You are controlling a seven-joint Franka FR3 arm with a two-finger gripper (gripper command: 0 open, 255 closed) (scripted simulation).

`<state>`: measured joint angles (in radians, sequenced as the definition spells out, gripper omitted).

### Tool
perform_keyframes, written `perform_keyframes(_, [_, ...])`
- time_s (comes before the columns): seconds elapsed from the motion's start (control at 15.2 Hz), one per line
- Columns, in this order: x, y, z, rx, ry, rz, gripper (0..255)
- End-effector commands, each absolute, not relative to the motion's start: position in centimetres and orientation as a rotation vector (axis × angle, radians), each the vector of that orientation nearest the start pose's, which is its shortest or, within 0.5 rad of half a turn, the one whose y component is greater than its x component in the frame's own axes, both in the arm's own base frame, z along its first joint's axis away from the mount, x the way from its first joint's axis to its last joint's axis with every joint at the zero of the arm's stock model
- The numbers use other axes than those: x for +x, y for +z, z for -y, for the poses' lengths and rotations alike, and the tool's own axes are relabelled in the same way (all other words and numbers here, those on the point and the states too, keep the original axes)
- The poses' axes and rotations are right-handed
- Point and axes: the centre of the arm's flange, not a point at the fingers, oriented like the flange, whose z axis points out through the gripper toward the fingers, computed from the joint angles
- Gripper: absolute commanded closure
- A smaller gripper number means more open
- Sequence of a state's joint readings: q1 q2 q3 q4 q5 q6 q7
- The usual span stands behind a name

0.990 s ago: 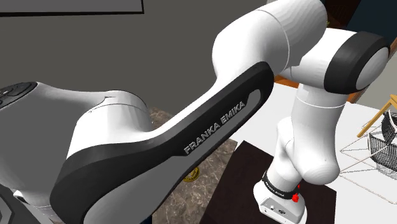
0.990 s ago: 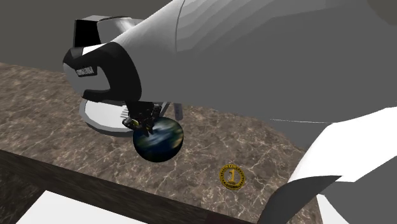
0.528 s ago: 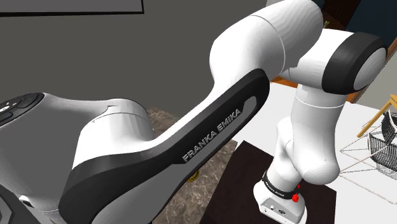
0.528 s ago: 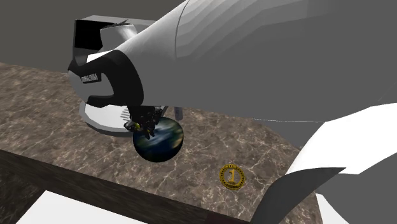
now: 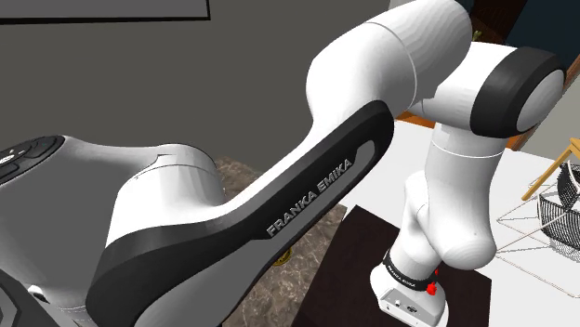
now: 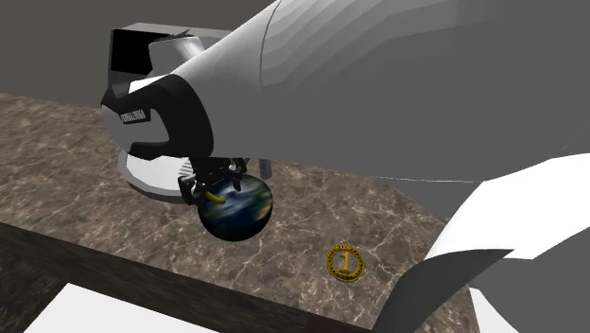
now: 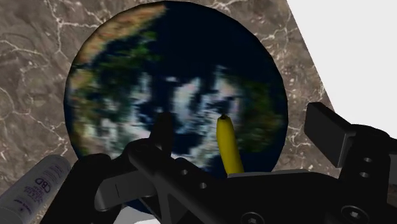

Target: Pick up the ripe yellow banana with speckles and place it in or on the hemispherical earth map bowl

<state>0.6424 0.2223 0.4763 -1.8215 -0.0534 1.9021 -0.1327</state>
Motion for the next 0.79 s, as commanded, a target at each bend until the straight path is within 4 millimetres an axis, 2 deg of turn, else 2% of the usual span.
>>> perform_keyframes(0.0, [28.0,43.0,-53.2,-2.534,0.200,1.862,0])
perform_keyframes(0.2, [28.3,46.6,-53.5,-2.534,0.200,1.862,0])
perform_keyframes(0.73, [28.3,46.6,-53.5,-2.534,0.200,1.862,0])
